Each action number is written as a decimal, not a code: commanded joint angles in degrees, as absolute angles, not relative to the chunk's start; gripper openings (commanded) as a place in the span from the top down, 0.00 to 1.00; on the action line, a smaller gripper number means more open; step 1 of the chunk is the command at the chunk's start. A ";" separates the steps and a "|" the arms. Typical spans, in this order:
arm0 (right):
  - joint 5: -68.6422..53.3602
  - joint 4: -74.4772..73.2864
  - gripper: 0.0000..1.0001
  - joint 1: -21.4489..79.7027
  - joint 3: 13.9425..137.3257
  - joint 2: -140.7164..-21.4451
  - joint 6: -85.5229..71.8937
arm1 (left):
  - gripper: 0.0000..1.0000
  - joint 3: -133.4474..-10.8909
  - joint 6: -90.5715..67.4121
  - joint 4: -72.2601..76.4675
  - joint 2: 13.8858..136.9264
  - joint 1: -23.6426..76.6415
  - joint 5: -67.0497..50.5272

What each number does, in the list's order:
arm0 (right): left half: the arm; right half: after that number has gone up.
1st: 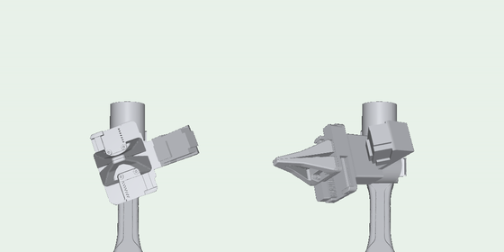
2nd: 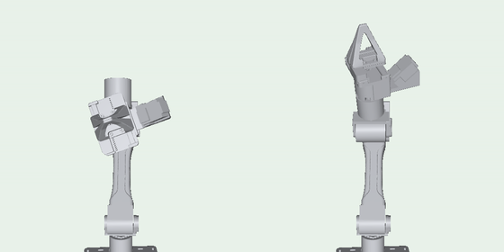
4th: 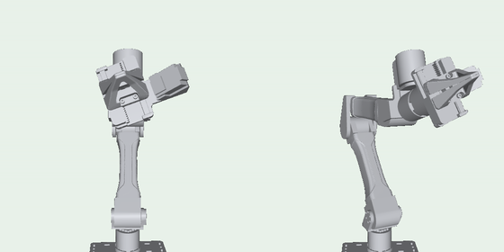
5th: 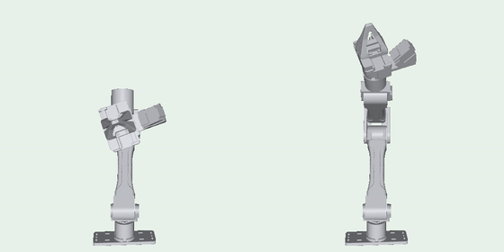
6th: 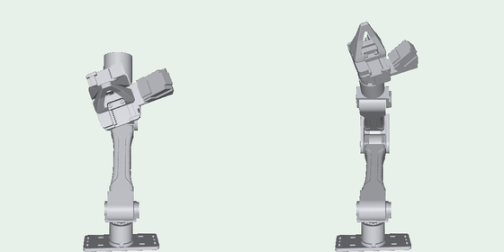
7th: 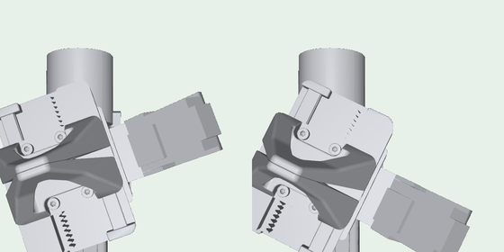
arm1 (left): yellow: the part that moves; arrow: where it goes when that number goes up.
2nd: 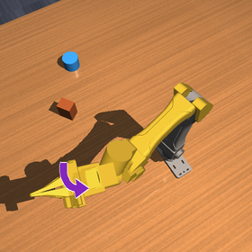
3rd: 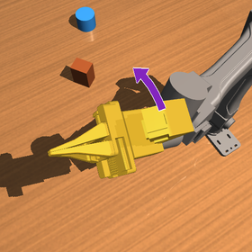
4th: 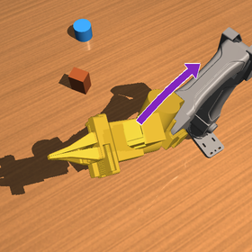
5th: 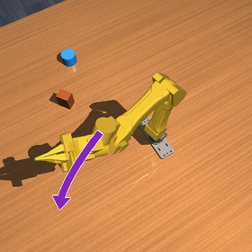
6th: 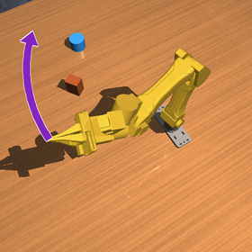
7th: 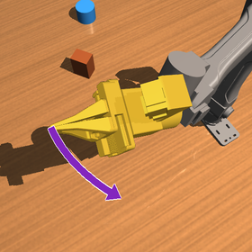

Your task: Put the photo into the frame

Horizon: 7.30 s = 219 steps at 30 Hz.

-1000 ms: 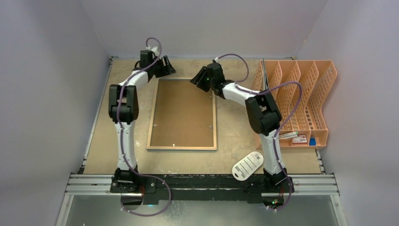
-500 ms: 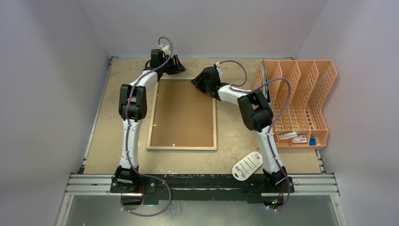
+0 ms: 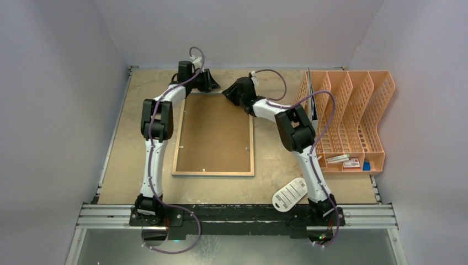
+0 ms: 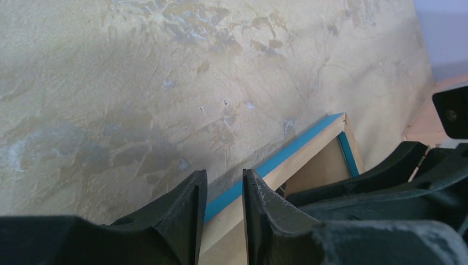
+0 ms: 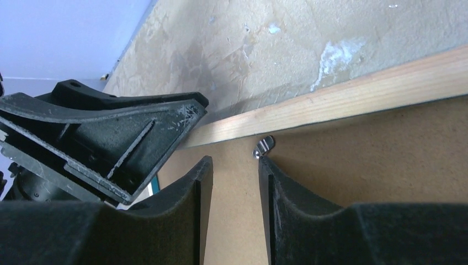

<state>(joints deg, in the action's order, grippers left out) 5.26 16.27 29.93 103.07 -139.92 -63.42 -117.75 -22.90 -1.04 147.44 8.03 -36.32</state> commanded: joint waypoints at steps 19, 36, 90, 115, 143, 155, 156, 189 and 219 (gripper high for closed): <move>2.83 25.48 0.56 29.25 101.53 -140.97 -49.07 | 0.72 -118.30 -21.36 -4.41 149.97 8.35 -40.95; 4.72 15.15 0.47 28.76 94.19 -118.51 -40.93 | 0.55 -122.04 -28.47 -6.33 141.26 5.29 -37.25; 12.06 -28.02 0.62 41.42 68.56 -107.65 -21.48 | 0.36 -43.91 -29.21 -30.31 71.86 5.10 -1.24; 6.00 -17.12 0.59 41.46 65.22 -103.05 -35.59 | 0.47 -41.91 -32.32 -29.97 74.85 5.10 -2.54; 9.71 -19.03 0.67 41.31 68.83 -106.20 -33.29 | 0.49 -41.82 -32.87 -30.28 75.67 5.10 -1.65; 8.33 -15.33 0.31 41.31 68.84 -101.33 -23.21 | 0.47 -43.98 -32.63 -31.91 74.49 5.12 -0.57; 7.89 -15.07 0.31 41.31 68.96 -101.75 -22.23 | 0.45 -44.33 -32.49 -32.17 74.25 5.10 -0.33; -2.65 -15.21 0.45 40.70 68.31 -104.31 -12.87 | 0.28 -50.55 -30.60 -33.10 79.71 3.06 11.85; 1.81 -15.74 0.70 40.65 68.38 -105.64 -13.15 | 0.28 -48.89 -30.94 -33.05 79.55 2.37 10.72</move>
